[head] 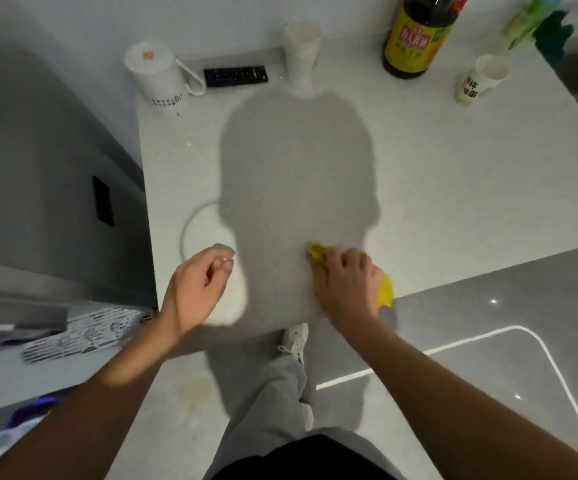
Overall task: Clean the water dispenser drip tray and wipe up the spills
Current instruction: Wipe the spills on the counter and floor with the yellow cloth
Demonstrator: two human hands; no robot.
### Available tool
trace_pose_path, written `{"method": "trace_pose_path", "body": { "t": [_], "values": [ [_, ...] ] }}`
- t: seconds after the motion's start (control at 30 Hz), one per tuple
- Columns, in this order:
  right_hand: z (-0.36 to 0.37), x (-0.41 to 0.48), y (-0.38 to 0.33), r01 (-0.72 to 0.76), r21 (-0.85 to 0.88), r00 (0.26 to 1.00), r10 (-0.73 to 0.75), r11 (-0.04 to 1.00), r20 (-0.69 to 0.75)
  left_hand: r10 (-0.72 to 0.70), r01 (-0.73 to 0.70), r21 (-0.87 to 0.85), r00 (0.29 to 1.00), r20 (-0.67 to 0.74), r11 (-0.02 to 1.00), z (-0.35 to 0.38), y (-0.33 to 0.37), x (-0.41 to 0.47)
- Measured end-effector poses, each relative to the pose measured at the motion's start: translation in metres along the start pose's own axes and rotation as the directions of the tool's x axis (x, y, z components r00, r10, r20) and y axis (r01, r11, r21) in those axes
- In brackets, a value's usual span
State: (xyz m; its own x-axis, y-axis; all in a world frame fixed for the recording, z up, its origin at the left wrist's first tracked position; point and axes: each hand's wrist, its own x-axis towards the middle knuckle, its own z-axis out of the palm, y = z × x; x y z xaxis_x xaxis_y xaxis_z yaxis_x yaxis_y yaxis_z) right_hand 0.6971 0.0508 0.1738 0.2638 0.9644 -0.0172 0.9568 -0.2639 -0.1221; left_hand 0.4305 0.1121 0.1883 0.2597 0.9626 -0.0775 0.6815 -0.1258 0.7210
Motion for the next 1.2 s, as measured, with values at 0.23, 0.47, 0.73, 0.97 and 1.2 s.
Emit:
{"method": "trace_pose_path", "body": {
  "t": [0.23, 0.47, 0.73, 0.97, 1.2],
  "values": [
    [0.004, -0.108, -0.14, 0.452, 0.156, 0.881, -0.467, 0.878, 0.078, -0.298, 0.295, 0.065, 0.954, 0.031, 0.953, -0.041, -0.043, -0.146],
    [-0.003, -0.217, -0.134, 0.012, 0.532, 0.871, -0.27, 0.847, 0.411, -0.549, 0.54, 0.101, 0.825, 0.131, 0.836, -0.084, -0.089, -0.293],
    [0.06, -0.314, -0.192, -0.054, 0.415, 0.858, -0.171, 0.908, 0.484, -0.593, 0.581, 0.124, 0.78, 0.197, 0.805, -0.101, -0.206, -0.398],
    [0.19, -0.365, -0.257, 0.005, 0.252, 0.831, -0.144, 0.968, 0.537, -0.568, 0.553, 0.132, 0.791, 0.228, 0.823, -0.076, -0.354, -0.443],
    [0.376, -0.397, -0.276, 0.157, 0.149, 0.799, -0.214, 0.976, 0.562, -0.532, 0.508, 0.157, 0.803, 0.268, 0.847, 0.022, -0.515, -0.453]
  ]
}}
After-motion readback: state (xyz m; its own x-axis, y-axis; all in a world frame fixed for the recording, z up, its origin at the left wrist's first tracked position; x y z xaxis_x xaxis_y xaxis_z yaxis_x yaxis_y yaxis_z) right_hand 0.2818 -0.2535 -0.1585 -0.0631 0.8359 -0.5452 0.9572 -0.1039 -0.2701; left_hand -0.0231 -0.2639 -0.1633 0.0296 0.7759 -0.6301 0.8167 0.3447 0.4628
